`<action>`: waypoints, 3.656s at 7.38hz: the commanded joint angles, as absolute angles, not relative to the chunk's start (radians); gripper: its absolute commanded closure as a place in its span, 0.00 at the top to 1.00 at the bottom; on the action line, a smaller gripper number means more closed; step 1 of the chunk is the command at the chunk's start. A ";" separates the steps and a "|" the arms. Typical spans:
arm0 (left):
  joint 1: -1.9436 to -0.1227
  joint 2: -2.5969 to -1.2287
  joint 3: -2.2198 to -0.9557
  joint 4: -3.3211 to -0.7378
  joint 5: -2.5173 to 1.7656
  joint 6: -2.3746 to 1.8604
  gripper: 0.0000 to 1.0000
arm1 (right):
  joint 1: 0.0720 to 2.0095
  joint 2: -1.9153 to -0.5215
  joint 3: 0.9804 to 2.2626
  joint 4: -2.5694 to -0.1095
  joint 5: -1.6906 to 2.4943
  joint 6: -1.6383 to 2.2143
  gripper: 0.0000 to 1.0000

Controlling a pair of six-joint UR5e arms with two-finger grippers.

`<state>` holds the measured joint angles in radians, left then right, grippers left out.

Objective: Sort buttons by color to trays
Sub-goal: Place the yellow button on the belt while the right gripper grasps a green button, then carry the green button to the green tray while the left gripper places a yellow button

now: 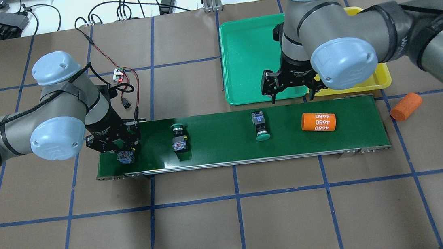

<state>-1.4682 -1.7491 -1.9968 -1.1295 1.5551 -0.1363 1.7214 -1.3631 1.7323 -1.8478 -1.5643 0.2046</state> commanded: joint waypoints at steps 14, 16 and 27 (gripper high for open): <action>-1.101 -2.373 -1.198 -1.135 1.499 1.083 1.00 | 1.723 -1.292 1.790 -1.945 -1.503 0.193 0.00; -1.103 -2.388 -1.198 -1.132 1.503 1.063 0.82 | 1.724 -1.290 1.705 -1.901 -1.503 0.193 0.00; -1.432 -1.873 -1.664 -1.356 1.522 0.000 0.00 | 1.675 -0.960 1.428 -2.091 -1.591 0.189 0.34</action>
<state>-1.3483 -1.9277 -1.5973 -1.3648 1.5194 0.1741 1.6778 -0.9702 1.4260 -2.0895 -1.5884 0.1882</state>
